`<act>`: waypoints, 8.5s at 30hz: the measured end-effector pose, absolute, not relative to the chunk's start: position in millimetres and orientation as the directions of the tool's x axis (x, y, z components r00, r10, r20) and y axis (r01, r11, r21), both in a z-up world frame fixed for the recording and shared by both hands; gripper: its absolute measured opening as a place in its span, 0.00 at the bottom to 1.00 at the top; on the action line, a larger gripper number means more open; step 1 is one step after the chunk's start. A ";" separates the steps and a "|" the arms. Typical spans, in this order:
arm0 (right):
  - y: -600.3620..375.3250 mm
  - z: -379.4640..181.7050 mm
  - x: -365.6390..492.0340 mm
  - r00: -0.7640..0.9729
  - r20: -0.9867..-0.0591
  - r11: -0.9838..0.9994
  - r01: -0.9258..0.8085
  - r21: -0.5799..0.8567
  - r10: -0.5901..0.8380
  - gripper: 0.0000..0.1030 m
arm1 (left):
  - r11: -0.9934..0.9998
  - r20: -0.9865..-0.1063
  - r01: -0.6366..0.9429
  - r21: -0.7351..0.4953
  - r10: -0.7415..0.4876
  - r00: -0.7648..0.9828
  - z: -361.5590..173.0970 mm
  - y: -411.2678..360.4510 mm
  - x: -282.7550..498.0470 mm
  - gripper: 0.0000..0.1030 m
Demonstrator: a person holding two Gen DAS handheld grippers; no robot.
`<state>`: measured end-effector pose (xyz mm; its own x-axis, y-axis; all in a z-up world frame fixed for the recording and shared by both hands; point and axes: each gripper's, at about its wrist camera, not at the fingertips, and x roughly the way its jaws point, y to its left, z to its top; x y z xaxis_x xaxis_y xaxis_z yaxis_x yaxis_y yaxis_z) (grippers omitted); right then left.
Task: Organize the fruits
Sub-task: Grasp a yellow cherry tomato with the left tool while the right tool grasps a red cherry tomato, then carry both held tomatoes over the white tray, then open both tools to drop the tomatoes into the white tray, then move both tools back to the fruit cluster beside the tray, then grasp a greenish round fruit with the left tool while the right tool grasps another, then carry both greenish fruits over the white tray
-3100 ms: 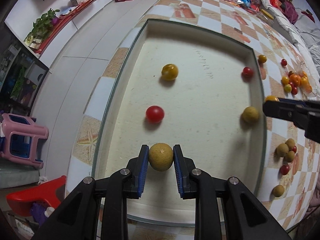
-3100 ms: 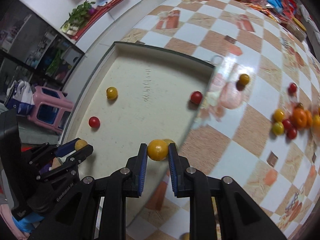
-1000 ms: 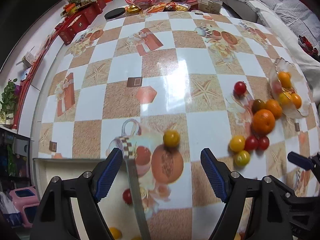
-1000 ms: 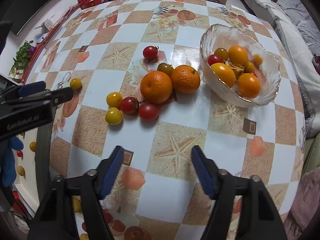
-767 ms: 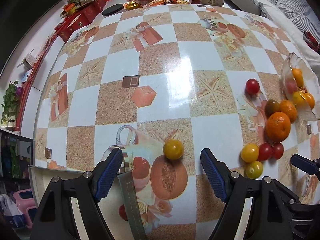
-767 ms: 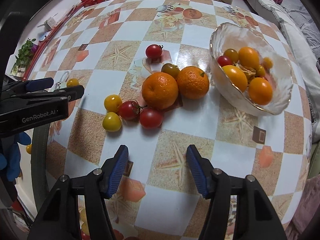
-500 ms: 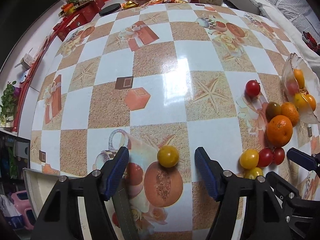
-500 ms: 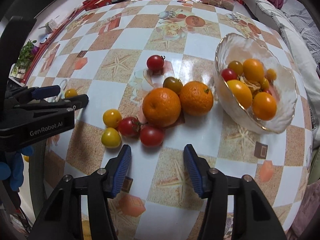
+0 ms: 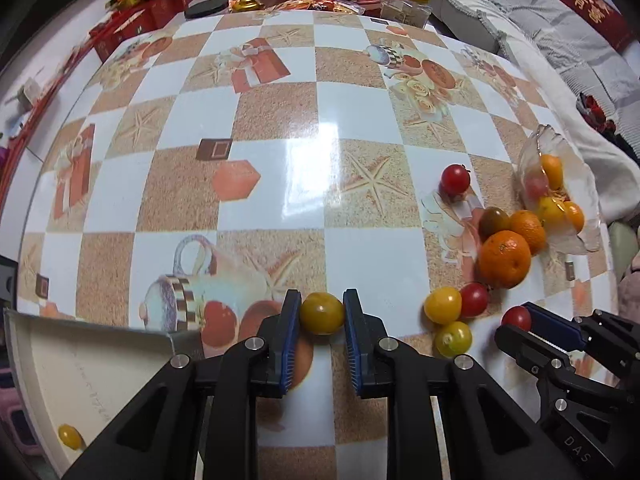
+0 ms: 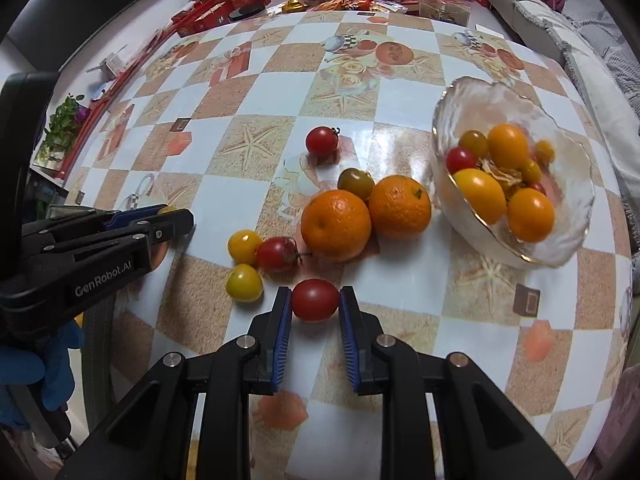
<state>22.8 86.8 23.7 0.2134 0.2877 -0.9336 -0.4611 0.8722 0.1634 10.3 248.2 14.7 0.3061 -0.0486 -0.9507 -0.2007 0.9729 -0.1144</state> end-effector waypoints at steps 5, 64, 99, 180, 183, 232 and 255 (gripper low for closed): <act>72.9 28.1 11.8 0.188 -0.931 0.880 -0.427 0.208 0.312 0.25 | 0.969 -0.948 -0.201 -0.141 -0.074 0.310 23.8 242.6 -6.4 0.22; 203.9 97.2 -122.6 0.001 -0.955 0.698 -0.682 0.217 0.298 0.25 | 0.893 -0.955 -0.427 -0.142 -0.010 0.296 70.4 336.5 -240.8 0.22; 349.3 23.3 -70.2 -0.037 -0.970 0.618 -0.764 0.183 0.241 0.82 | 0.913 -0.973 -0.408 0.001 0.094 0.209 20.8 328.9 -232.7 0.75; 74.7 23.7 -67.6 -0.104 -0.945 0.783 -0.537 0.315 0.309 0.27 | 0.973 -0.973 -0.141 -0.182 -0.157 0.170 10.9 151.7 -205.3 0.26; 65.2 27.7 -70.7 -0.097 -0.944 0.797 -0.512 0.319 0.316 0.26 | 0.966 -0.970 -0.159 -0.202 -0.175 0.170 12.4 160.6 -205.1 0.26; 199.7 94.3 -135.2 -0.118 -0.938 0.628 -0.714 0.309 0.327 0.27 | 0.867 -0.957 -0.479 -0.137 0.009 0.291 75.9 338.9 -273.6 0.26; 337.0 44.9 -88.0 -0.090 -0.963 0.576 -0.785 0.227 0.256 0.27 | 0.853 -0.981 -0.521 -0.021 0.083 0.176 16.4 376.6 -261.0 0.26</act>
<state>-88.0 337.0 44.9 -0.0902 0.2557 -0.9625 -0.7852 0.5763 0.2267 -261.0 376.6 16.4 0.1755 0.0832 -0.9810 -0.5212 0.8532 -0.0208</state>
